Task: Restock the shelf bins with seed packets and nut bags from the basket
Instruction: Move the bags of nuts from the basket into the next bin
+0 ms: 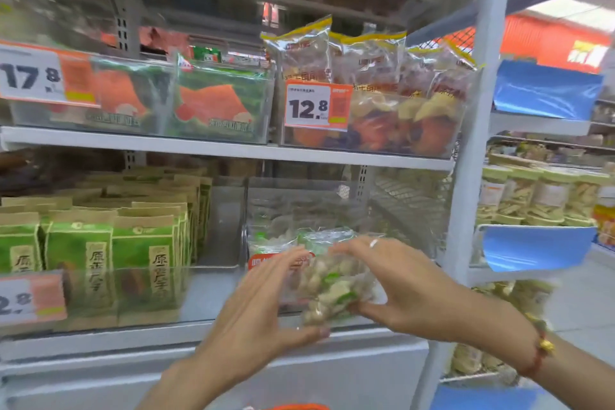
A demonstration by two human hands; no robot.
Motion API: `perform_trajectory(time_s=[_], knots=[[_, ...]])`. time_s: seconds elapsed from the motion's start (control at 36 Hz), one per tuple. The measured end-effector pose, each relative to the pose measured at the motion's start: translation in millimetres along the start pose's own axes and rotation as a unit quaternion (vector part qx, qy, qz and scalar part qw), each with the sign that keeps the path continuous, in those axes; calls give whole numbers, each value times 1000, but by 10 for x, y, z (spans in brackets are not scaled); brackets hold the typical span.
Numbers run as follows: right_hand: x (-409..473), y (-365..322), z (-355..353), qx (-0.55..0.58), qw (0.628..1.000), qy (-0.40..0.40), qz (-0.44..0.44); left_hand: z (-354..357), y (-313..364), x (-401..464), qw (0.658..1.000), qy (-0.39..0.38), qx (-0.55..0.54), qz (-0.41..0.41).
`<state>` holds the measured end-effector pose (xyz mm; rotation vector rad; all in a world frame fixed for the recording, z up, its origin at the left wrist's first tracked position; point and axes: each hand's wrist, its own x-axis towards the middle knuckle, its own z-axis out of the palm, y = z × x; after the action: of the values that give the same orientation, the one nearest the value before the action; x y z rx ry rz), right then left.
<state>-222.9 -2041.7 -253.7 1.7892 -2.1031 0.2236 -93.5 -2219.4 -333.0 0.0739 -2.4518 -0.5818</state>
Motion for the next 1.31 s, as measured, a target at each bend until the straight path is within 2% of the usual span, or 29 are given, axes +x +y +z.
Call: perform_trajectory(time_s=[0.06, 0.14, 0.19, 0.33, 0.47, 0.61, 0.67, 0.83, 0.97, 1.06, 1.17, 1.25, 1.31], knots=[[-15, 199, -120, -43, 998, 26, 25, 1, -132, 142, 993, 19, 108, 44], [63, 536, -303, -100, 990, 55, 81, -5, -295, 298, 970, 49, 234, 41], [176, 787, -405, -102, 988, -12, 117, 34, -386, 352, 959, 57, 276, 40], [551, 1201, -399, -98, 970, -182, 127, 122, -507, 357, 945, 85, 312, 56], [921, 1268, -314, -104, 944, -281, 142, 139, -518, 356, 943, 95, 314, 57], [1175, 1341, -274, -161, 892, -376, 191, 139, -539, 354, 946, 82, 309, 48], [1195, 1369, -227, -161, 887, -382, 203, 146, -546, 352, 947, 79, 307, 46], [1085, 1490, -95, -80, 918, -303, 244, 149, -564, 351, 951, 77, 295, 45], [824, 1402, 128, -10, 945, -252, 207, 164, -562, 344, 955, 78, 285, 36], [675, 1369, 308, 37, 939, -276, 200, 178, -553, 342, 955, 77, 283, 29], [596, 1359, 373, 113, 911, -330, 218, 174, -542, 341, 957, 70, 280, 21], [607, 1357, 252, 126, 880, -399, 226, 162, -539, 335, 957, 69, 279, 21], [624, 1364, 176, 100, 883, -405, 215, 150, -536, 333, 957, 69, 282, 24]])
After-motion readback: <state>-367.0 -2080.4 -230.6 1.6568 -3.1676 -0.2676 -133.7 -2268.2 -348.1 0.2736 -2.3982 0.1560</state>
